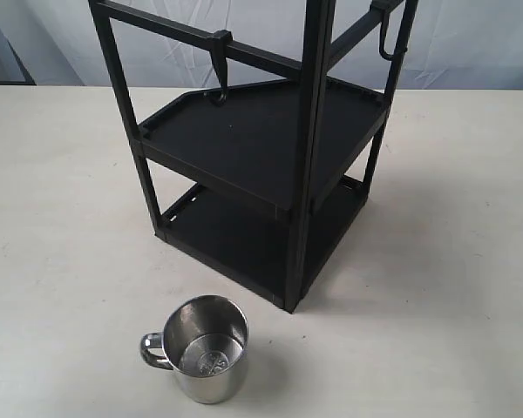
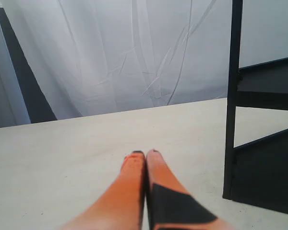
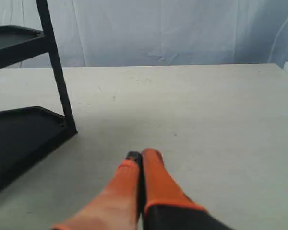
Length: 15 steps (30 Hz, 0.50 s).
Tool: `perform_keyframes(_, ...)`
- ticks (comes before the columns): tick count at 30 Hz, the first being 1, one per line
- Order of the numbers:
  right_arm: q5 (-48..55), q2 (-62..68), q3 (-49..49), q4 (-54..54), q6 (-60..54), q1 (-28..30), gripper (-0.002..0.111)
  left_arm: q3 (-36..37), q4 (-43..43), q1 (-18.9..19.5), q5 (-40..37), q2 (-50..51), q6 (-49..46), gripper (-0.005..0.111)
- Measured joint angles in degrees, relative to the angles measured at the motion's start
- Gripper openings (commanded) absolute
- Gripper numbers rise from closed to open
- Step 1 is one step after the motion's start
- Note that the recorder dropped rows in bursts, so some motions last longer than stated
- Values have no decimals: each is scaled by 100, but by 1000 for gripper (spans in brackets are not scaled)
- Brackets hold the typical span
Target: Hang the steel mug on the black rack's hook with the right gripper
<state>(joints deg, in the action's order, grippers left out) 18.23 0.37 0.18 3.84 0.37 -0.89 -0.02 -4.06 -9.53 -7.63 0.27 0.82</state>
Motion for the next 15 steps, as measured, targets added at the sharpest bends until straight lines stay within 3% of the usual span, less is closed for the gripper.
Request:
perform_keyframes(2,-68,0,0,724,281,0,0,0,0,0,0,0,0,2)
perform_keyframes(8,-399,0,0,4444,1134,0,0,0,0,0,0,0,0,2)
perform_keyframes(15,-1231,0,0,5050,1210,0,0,0,0,0,0,0,0,2)
